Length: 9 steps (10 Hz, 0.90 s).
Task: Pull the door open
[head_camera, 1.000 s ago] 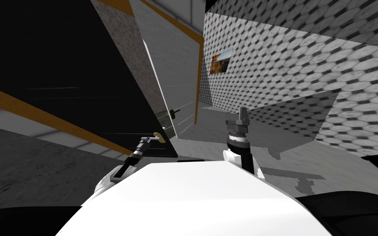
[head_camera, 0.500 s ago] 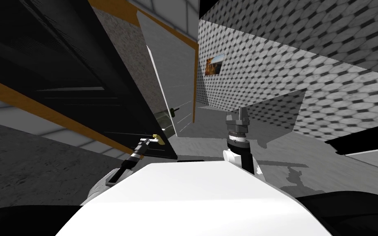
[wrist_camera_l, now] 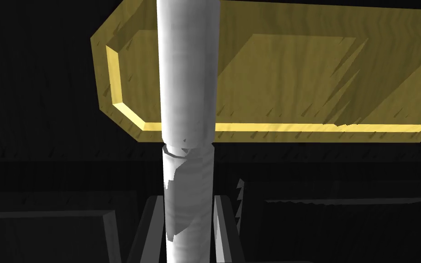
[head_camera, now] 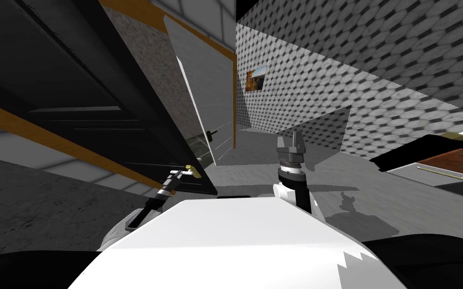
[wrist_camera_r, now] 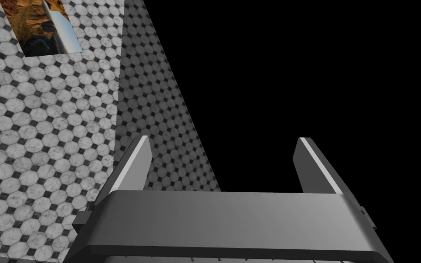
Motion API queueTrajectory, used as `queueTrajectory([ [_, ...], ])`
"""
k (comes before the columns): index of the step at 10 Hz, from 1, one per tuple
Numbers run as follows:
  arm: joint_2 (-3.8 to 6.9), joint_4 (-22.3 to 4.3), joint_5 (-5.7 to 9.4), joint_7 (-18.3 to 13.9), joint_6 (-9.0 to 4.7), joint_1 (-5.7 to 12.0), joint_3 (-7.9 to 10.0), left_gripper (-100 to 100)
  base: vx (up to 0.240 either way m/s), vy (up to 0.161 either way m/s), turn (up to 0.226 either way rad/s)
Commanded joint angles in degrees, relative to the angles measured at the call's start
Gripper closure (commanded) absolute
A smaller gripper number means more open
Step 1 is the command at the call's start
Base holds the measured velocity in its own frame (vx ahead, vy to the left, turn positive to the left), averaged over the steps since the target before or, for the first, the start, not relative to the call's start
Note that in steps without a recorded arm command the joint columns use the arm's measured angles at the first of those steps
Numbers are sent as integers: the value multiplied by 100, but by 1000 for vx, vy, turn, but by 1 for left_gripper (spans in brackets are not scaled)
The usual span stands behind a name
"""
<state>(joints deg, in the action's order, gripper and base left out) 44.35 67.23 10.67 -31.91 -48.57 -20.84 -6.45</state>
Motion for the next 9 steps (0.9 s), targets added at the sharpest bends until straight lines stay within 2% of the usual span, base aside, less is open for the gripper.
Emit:
queueTrajectory([
  [1,33,-31,-26,-46,-171,-74,-85,100,-208,78,-174],
  [5,129,-111,-39,-120,-439,-159,-152,100,-189,86,-121],
  [6,135,-97,-19,-100,-353,-145,-98,100,-95,44,-26],
  [7,132,-281,-36,-121,-595,-186,-113,100,-2,2,-48],
  [9,128,-488,-52,-146,-867,-226,-121,100,32,-13,-53],
])
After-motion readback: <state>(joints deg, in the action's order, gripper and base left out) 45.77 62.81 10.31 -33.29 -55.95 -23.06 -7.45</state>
